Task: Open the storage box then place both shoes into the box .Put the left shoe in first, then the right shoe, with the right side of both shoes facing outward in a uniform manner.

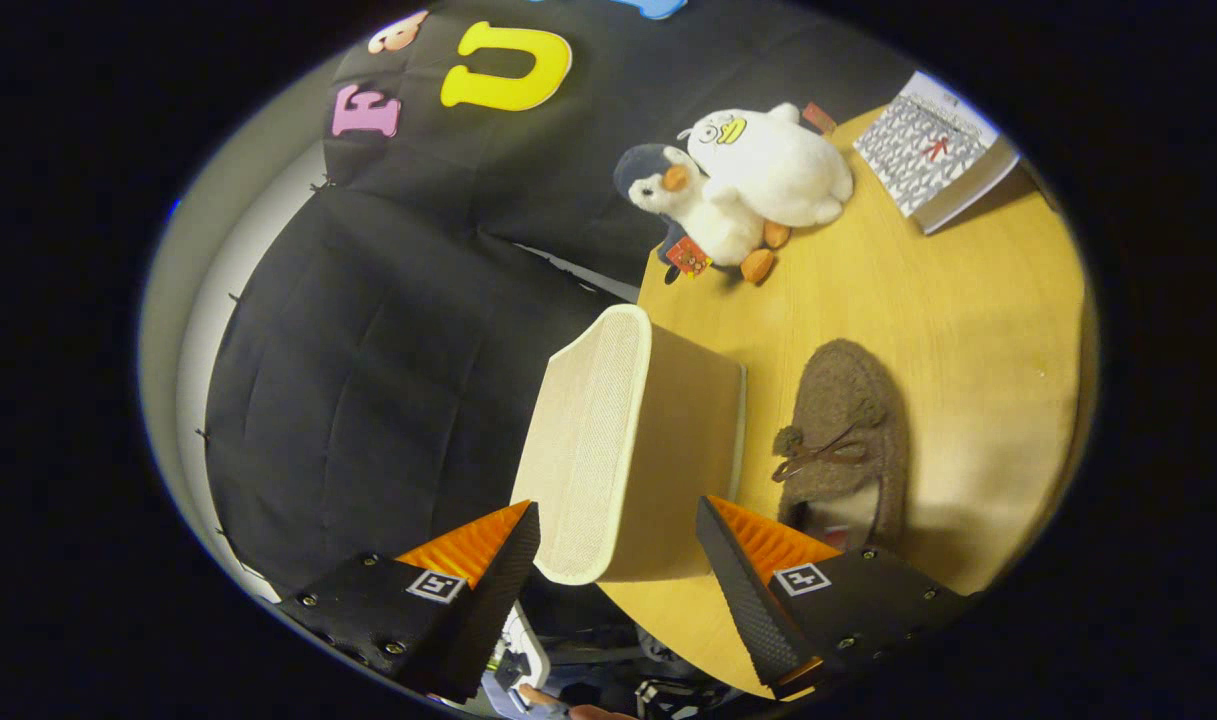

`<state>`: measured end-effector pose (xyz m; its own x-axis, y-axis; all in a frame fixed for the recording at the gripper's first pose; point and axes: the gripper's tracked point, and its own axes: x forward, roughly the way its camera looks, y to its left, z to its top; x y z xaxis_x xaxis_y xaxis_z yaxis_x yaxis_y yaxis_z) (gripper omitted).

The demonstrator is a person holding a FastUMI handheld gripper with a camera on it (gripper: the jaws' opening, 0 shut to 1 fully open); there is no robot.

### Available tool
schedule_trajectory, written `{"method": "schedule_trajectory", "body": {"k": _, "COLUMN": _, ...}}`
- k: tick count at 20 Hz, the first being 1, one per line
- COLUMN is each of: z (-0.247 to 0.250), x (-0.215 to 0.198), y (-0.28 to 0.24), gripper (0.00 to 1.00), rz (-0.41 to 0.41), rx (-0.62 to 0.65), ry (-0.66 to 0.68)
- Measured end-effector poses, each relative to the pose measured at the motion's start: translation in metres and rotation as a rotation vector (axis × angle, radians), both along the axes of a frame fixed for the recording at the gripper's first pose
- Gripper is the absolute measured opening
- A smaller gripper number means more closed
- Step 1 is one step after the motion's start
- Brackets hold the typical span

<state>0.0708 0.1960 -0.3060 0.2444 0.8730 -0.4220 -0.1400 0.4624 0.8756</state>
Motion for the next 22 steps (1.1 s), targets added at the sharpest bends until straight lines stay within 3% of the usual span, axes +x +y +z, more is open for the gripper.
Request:
{"method": "schedule_trajectory", "body": {"k": 5, "z": -0.016, "x": 0.012, "y": 0.025, "gripper": 0.96, "rz": -0.001, "rx": 0.076, "ry": 0.126}}
{"method": "schedule_trajectory", "body": {"k": 10, "z": -0.021, "x": 0.020, "y": 0.045, "gripper": 0.94, "rz": 0.019, "rx": 0.094, "ry": 0.157}}
{"method": "schedule_trajectory", "body": {"k": 12, "z": -0.020, "x": 0.020, "y": 0.053, "gripper": 0.85, "rz": 0.030, "rx": 0.113, "ry": 0.174}}
{"method": "schedule_trajectory", "body": {"k": 13, "z": -0.018, "x": 0.021, "y": 0.055, "gripper": 0.85, "rz": 0.033, "rx": 0.118, "ry": 0.175}}
{"method": "schedule_trajectory", "body": {"k": 14, "z": -0.014, "x": 0.021, "y": 0.057, "gripper": 0.76, "rz": 0.043, "rx": 0.134, "ry": 0.176}}
{"method": "schedule_trajectory", "body": {"k": 17, "z": -0.003, "x": 0.019, "y": 0.055, "gripper": 0.76, "rz": 0.078, "rx": 0.153, "ry": 0.145}}
{"method": "schedule_trajectory", "body": {"k": 18, "z": -0.015, "x": 0.021, "y": 0.060, "gripper": 0.57, "rz": 0.048, "rx": 0.102, "ry": 0.125}}
{"method": "schedule_trajectory", "body": {"k": 20, "z": 0.005, "x": 0.020, "y": 0.060, "gripper": 0.20, "rz": 0.060, "rx": 0.206, "ry": 0.149}}
{"method": "schedule_trajectory", "body": {"k": 21, "z": -0.008, "x": 0.025, "y": 0.073, "gripper": 0.20, "rz": 0.025, "rx": 0.163, "ry": 0.134}}
{"method": "schedule_trajectory", "body": {"k": 22, "z": -0.010, "x": 0.017, "y": 0.094, "gripper": 0.12, "rz": 0.033, "rx": 0.191, "ry": 0.144}}
